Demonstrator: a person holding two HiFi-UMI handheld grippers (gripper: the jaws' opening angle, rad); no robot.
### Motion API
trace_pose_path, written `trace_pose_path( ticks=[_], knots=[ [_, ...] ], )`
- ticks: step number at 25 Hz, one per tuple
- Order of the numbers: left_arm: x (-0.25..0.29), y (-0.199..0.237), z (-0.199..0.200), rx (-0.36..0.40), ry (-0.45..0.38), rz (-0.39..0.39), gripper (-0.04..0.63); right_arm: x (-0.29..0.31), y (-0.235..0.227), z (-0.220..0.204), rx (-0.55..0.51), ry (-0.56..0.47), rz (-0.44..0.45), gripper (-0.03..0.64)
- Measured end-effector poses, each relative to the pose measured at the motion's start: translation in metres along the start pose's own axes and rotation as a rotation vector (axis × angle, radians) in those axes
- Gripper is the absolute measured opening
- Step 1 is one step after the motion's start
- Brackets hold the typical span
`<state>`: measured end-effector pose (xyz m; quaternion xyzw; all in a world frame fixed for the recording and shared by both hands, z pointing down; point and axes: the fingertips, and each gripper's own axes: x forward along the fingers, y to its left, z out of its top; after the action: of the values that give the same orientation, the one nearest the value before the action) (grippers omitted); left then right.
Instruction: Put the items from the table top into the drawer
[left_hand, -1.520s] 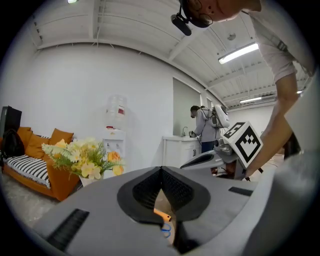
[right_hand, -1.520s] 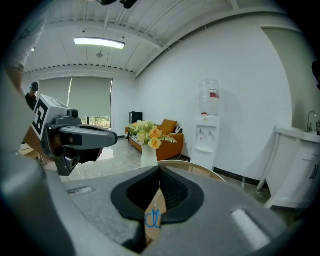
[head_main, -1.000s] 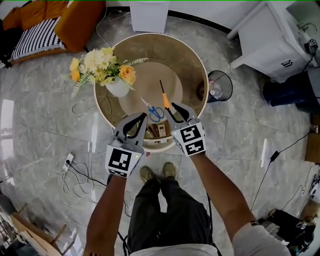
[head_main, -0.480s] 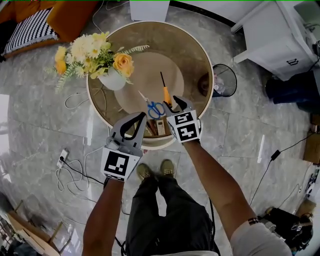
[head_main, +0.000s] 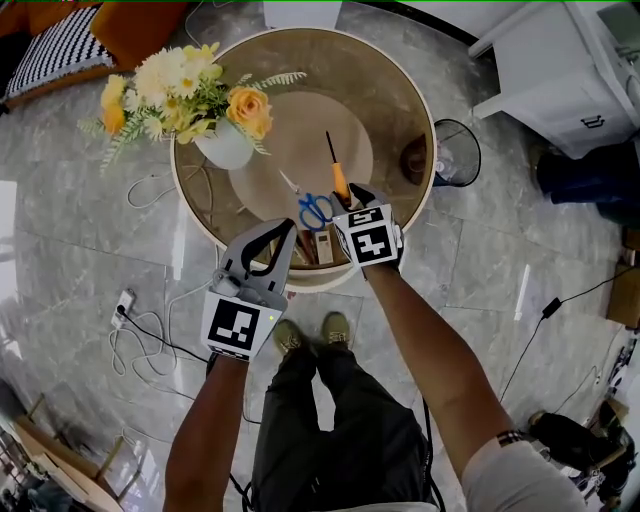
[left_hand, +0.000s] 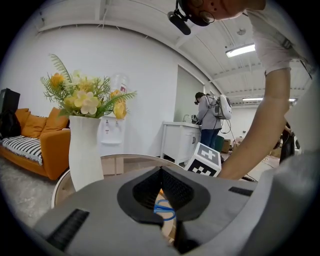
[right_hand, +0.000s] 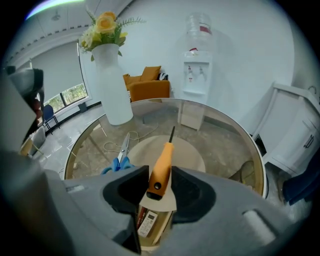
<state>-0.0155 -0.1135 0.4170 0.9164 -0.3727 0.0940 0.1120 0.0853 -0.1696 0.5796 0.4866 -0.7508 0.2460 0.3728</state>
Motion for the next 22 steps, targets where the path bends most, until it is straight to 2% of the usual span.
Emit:
trace_pose_path(
  ticks=[2, 7, 15, 22],
  knots=[
    [0.000, -0.001, -0.003, -0.007, 0.013, -0.004, 0.000, 0.000, 0.000, -0.001, 0.006, -0.003, 0.000, 0.123],
    [0.000, -0.003, -0.009, -0.011, 0.021, 0.000, 0.000, -0.006, -0.003, -0.001, 0.033, -0.035, -0.006, 0.109],
    [-0.002, -0.011, -0.015, -0.036, 0.008, 0.032, 0.000, -0.057, 0.009, -0.002, 0.133, -0.232, 0.044, 0.107],
    [-0.017, -0.031, 0.002, -0.080, -0.038, 0.059, 0.000, -0.135, 0.047, 0.005, 0.015, -0.412, 0.129, 0.107]
  ],
)
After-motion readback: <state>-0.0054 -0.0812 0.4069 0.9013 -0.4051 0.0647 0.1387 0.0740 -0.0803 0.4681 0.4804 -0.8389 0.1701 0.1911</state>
